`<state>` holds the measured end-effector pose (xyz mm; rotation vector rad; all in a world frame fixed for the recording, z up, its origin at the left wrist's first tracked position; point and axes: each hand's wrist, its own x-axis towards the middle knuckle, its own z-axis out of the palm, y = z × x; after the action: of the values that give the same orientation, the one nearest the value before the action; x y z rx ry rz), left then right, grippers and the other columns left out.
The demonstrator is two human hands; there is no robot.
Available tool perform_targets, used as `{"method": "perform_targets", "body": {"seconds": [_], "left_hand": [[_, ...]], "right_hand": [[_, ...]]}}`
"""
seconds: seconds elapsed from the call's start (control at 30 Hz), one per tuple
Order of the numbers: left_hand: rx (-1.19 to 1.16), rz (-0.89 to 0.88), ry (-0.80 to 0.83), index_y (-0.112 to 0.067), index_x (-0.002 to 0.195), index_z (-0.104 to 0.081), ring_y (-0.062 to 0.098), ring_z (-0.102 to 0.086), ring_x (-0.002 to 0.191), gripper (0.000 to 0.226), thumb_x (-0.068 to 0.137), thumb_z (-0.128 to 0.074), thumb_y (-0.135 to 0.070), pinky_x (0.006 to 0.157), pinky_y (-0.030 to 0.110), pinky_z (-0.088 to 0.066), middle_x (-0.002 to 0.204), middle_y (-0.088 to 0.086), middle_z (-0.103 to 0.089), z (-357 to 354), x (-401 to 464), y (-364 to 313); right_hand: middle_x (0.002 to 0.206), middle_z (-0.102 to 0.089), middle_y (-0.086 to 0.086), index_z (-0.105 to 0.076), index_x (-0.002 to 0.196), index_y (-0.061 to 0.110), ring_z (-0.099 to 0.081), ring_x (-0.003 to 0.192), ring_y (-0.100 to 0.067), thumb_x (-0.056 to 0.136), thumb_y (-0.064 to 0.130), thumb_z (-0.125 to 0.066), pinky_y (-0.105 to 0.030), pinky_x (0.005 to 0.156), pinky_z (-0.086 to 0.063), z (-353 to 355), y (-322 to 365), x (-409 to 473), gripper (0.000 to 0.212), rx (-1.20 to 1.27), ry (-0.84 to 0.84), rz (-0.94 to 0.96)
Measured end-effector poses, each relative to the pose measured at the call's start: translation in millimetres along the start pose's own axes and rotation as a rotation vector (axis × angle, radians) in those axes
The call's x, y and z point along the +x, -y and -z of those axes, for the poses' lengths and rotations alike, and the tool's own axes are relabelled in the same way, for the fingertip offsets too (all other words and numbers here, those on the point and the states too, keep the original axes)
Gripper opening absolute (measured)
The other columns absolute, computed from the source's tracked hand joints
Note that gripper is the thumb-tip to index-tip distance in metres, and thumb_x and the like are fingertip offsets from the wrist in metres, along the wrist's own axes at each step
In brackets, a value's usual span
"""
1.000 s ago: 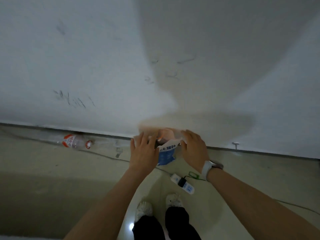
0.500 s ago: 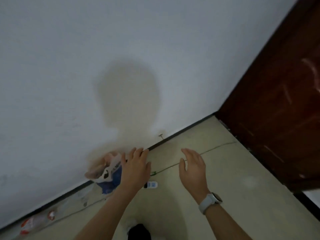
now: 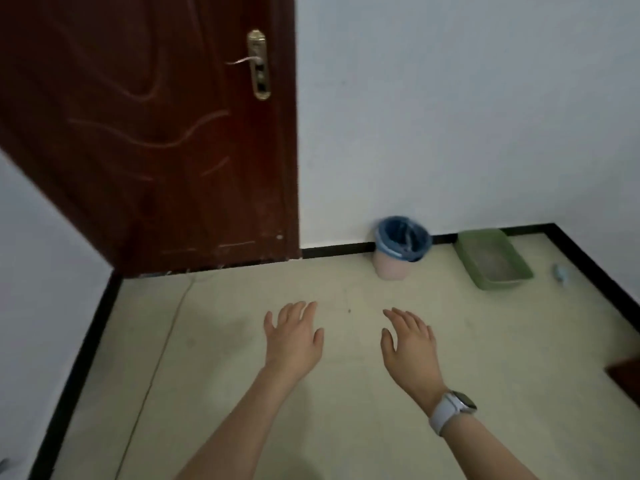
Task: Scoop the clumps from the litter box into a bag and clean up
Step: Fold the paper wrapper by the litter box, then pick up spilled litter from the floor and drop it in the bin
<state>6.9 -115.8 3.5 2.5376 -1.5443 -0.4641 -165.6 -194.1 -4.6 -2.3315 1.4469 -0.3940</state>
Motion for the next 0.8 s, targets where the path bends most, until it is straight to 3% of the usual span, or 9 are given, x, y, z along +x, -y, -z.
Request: {"method": "perform_targets", "body": {"seconds": [0.17,0.3,0.4,0.53,0.7,0.8], "left_hand": [[0.044,-0.332,0.062,-0.027,0.145,-0.02,0.012,-0.016,0.138,0.051,0.097,-0.034,-0.037,0.114,0.044,-0.006,0.149,-0.006,-0.023,-22,76,-143],[0.098,-0.499,0.172,-0.027,0.145,-0.019,0.013,-0.015,0.139,0.051,0.098,-0.033,-0.035,0.115,0.045,-0.005,0.15,-0.006,-0.022,-50,125,-223],[0.114,-0.575,0.24,-0.026,0.145,-0.018,0.013,-0.015,0.139,0.05,0.098,-0.033,-0.034,0.115,0.046,-0.006,0.15,-0.005,-0.021,-69,168,-270],[0.125,-0.627,0.278,-0.025,0.145,-0.02,0.015,-0.017,0.138,0.05,0.098,-0.035,-0.034,0.114,0.047,-0.01,0.15,-0.003,-0.023,-81,250,-319],[0.162,-0.648,0.22,-0.022,0.141,-0.028,0.018,-0.029,0.134,0.048,0.096,-0.038,-0.036,0.108,0.045,-0.027,0.146,-0.001,-0.034,-87,370,-373],[0.178,-0.663,0.227,-0.022,0.14,-0.03,0.02,-0.031,0.133,0.047,0.096,-0.039,-0.036,0.11,0.046,-0.026,0.144,-0.001,-0.036,-93,419,-414]], "right_hand": [[0.126,-0.058,-0.008,-0.058,0.122,0.012,-0.048,0.122,-0.031,0.078,0.045,-0.018,-0.05,0.103,-0.034,58,-125,7,0.068,-0.002,-0.164,-0.355],[0.135,-0.05,-0.007,-0.049,0.13,0.013,-0.041,0.128,-0.026,0.088,0.031,-0.033,-0.041,0.109,-0.029,73,-194,13,0.048,0.015,-0.17,-0.565],[0.138,-0.046,-0.006,-0.045,0.133,0.014,-0.039,0.13,-0.025,0.093,0.021,-0.045,-0.037,0.11,-0.027,76,-239,39,0.041,0.019,-0.156,-0.638],[0.141,-0.042,-0.007,-0.04,0.136,0.013,-0.035,0.131,-0.024,0.094,0.02,-0.043,-0.034,0.111,-0.025,87,-291,114,0.043,0.037,-0.142,-0.698],[0.143,-0.04,-0.008,-0.038,0.138,0.012,-0.033,0.133,-0.023,0.094,0.019,-0.041,-0.032,0.111,-0.024,111,-350,219,0.044,0.054,-0.125,-0.687],[0.144,-0.039,-0.005,-0.037,0.139,0.015,-0.032,0.134,-0.021,0.095,0.022,-0.041,-0.033,0.113,-0.023,128,-385,260,0.044,0.043,-0.117,-0.679]]}}
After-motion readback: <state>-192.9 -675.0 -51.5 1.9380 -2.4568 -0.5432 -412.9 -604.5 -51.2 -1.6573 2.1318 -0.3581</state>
